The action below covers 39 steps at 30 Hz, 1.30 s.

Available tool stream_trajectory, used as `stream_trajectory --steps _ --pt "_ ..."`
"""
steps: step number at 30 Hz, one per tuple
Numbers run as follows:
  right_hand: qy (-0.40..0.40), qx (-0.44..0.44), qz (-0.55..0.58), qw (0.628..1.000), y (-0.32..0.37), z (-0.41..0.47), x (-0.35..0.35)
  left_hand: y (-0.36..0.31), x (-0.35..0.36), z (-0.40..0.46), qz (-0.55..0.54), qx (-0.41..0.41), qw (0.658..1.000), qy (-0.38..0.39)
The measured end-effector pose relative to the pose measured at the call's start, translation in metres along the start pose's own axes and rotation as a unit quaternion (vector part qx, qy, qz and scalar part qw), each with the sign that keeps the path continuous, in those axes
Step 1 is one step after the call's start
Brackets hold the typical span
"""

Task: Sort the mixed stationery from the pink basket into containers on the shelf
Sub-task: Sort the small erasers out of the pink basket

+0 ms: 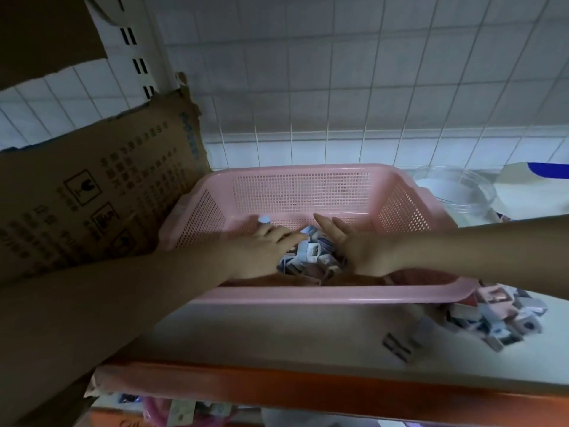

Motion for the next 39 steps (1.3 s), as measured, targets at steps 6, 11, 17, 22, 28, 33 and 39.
stream_trajectory --steps 6,11,17,22,28,33,39 --pt "-0.024 -0.004 -0.111 0.994 0.001 0.021 -0.012 0.018 -0.001 0.003 0.004 -0.064 0.997 -0.051" --pt "-0.140 0.043 -0.163 0.976 0.000 0.025 -0.015 0.017 0.001 0.004 -0.033 -0.132 0.989 -0.058" --pt "-0.159 0.020 -0.095 0.983 -0.003 0.032 -0.018 0.016 -0.001 0.001 -0.085 -0.131 0.985 -0.070" --pt "-0.179 0.028 -0.151 0.972 -0.003 0.032 -0.019 0.021 0.001 -0.002 -0.013 -0.240 0.971 -0.014" --pt "-0.161 0.006 -0.142 0.977 0.003 0.032 -0.021 0.023 0.000 0.002 -0.126 -0.218 0.967 0.025" --pt "-0.169 0.005 0.055 0.984 -0.007 0.024 -0.042 0.016 -0.009 -0.001 -0.153 -0.197 0.968 -0.010" --pt "-0.151 0.026 0.602 0.784 -0.020 -0.005 -0.060 0.026 -0.023 -0.003 -0.462 -0.228 0.857 -0.022"
Point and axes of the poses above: each hand's wrist, its own z-axis towards the middle knuckle, its own x-axis out of the palm, y = z × x, the point moved 5 cm from there along z, towards the middle knuckle, and after that the axes turned 6 degrees about -x, right-handed, at the moved point
